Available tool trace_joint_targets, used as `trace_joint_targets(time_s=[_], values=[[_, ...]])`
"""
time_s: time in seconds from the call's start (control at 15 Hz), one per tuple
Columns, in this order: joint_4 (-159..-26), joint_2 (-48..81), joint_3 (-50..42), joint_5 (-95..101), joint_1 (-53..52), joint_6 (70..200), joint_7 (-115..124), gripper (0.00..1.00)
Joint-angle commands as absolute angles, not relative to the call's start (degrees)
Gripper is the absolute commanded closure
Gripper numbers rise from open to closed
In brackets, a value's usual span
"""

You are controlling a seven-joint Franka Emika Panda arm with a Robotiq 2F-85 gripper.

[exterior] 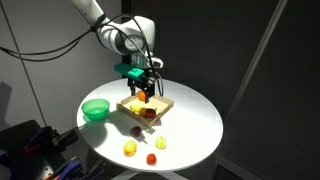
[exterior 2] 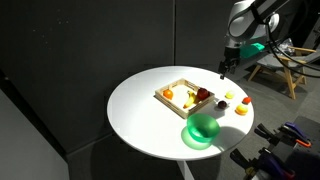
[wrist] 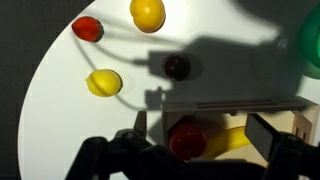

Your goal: Put the plum in the green bowl

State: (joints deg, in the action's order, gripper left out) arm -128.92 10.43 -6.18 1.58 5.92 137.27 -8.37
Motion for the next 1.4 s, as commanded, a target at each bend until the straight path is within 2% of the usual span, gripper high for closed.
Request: trace_joint_targets(time_s=[0.0, 0.47, 1.33], values=[[-128.8, 10.4, -5.9, 1.7, 6.2, 137.1, -8.3, 0.0], [-129.9, 10.6, -5.5, 1.1, 6.3, 138.8, -9.2, 0.0], [-132.9, 17.4, -4.2, 0.7, 7.9, 149.6, -15.9, 0.0]])
